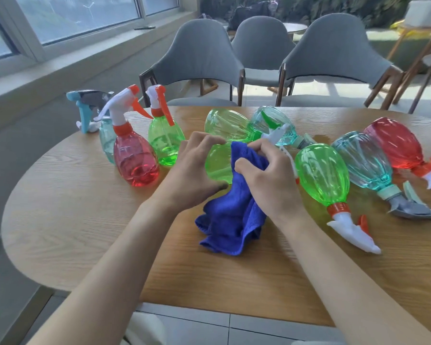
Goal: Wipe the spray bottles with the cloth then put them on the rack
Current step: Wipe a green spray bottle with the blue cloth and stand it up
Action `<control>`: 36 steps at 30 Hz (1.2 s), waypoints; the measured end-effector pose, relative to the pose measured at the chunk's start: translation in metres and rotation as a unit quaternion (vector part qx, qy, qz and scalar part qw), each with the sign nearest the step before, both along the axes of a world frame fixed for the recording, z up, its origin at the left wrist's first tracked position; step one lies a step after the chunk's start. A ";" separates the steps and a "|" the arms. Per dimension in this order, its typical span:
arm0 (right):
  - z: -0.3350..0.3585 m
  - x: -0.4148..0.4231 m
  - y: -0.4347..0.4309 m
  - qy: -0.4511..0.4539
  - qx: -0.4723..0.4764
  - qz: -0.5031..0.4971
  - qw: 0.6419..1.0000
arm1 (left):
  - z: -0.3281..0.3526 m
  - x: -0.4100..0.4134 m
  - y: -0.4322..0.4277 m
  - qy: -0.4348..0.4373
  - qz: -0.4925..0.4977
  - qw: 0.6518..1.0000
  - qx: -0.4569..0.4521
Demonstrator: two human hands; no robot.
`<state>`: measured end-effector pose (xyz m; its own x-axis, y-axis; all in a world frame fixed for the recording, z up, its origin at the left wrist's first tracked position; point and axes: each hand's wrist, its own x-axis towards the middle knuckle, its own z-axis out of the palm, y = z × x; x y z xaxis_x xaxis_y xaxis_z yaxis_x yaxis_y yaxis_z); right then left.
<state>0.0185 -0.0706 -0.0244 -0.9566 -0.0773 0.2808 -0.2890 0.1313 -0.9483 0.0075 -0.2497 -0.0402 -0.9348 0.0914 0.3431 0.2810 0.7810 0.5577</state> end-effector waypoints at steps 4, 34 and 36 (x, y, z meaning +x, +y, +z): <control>-0.005 -0.001 -0.003 -0.008 0.025 -0.010 1.000 | 0.002 0.002 -0.005 -0.014 0.056 0.998 -0.017; -0.020 0.007 -0.034 0.158 0.067 0.047 0.984 | 0.015 0.015 0.008 -0.195 0.024 0.824 0.532; -0.018 -0.002 -0.029 0.136 0.050 0.035 0.989 | 0.014 0.016 0.013 -0.187 0.028 0.836 0.515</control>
